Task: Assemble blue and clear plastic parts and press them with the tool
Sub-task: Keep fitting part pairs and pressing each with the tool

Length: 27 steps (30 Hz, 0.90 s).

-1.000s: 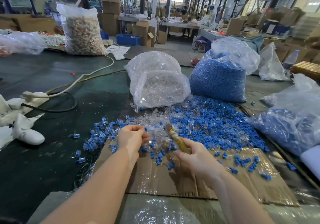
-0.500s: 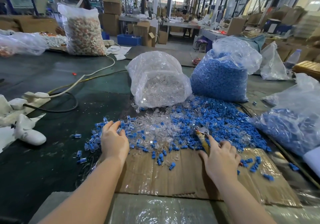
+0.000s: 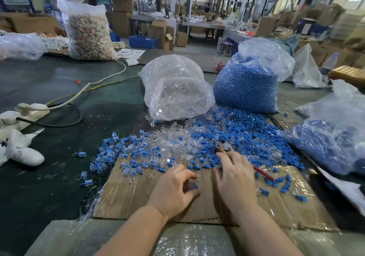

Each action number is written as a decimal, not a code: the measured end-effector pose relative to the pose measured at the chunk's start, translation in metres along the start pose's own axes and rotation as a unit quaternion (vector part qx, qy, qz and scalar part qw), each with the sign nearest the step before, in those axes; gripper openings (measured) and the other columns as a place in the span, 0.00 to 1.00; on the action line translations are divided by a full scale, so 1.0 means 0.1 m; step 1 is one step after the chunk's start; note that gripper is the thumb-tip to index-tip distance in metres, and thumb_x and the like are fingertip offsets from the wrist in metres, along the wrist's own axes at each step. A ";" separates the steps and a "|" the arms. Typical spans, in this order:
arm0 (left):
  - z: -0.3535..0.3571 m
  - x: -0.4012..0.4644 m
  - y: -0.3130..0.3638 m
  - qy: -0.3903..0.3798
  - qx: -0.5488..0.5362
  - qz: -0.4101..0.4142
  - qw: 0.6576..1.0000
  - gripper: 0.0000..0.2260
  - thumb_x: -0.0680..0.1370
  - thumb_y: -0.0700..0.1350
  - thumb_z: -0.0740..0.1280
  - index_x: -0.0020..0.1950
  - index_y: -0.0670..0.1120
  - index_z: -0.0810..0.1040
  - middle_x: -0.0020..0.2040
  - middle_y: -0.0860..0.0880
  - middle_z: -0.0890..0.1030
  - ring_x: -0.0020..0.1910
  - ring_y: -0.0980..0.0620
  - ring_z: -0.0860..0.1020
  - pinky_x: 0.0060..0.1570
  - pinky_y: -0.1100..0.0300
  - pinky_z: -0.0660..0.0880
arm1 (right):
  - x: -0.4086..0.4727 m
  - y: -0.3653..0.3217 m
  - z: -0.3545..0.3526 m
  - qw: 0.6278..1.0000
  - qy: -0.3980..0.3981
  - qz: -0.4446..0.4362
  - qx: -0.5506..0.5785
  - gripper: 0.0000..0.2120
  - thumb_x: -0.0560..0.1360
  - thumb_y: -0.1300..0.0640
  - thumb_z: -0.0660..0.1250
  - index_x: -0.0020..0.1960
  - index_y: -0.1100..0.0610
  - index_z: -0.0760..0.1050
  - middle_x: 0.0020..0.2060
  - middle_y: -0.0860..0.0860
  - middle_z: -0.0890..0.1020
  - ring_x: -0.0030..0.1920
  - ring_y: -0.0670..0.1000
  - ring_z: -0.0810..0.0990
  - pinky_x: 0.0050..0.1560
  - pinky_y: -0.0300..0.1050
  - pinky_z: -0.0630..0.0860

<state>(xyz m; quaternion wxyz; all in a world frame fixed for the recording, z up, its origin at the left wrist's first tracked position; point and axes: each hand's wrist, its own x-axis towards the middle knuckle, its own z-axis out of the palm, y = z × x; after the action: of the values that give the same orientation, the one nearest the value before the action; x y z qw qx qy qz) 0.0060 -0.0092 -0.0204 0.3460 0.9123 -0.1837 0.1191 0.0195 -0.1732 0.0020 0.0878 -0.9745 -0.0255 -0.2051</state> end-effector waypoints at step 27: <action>0.09 0.09 0.06 0.101 -0.039 -0.048 0.993 0.14 0.74 0.42 0.70 0.59 0.50 0.78 0.51 0.56 0.77 0.51 0.59 0.72 0.55 0.71 0.67 | -0.12 -0.19 0.23 0.967 0.059 -0.071 0.238 0.03 0.72 0.58 0.68 0.43 0.58 0.78 0.39 0.49 0.79 0.42 0.52 0.77 0.44 0.44 0.73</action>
<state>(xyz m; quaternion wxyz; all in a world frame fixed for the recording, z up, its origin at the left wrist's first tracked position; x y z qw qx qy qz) 0.0126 -0.0220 -0.0203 0.4037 0.8891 -0.1087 0.1862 0.0159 -0.1509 -0.0206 0.3040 -0.9072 -0.1371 -0.2564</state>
